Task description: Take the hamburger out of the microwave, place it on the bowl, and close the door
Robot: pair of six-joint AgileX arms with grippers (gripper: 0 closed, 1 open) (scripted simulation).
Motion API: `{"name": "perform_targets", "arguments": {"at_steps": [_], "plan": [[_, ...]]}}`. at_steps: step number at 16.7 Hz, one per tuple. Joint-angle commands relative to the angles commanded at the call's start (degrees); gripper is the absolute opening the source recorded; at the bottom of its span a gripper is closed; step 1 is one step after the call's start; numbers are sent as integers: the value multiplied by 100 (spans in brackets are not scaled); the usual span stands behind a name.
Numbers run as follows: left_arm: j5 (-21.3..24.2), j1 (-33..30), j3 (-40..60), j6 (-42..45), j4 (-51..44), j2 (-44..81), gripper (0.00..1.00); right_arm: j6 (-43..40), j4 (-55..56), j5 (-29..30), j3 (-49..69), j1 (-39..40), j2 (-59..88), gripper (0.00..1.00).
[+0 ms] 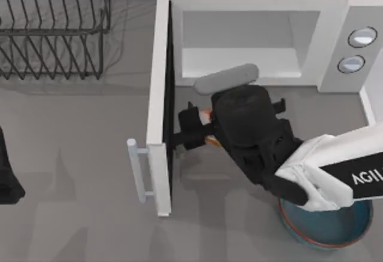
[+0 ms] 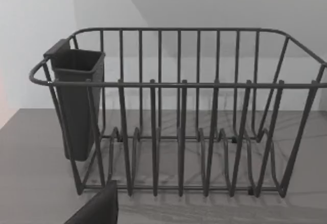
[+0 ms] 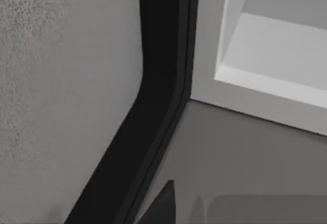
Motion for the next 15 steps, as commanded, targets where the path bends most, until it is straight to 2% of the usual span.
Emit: {"name": "perform_targets", "arguments": {"at_steps": [5, 11, 15], "plan": [[0, 0, 0, 0, 0, 0, 100, 1, -826, -13, 145, 1, -610, 0], [0, 0, 0, 0, 0, 0, 100, 9, -904, -19, 140, -9, -650, 0], [0, 0, 0, 0, 0, 0, 100, -584, -1178, -567, 125, -278, -654, 0]]}}
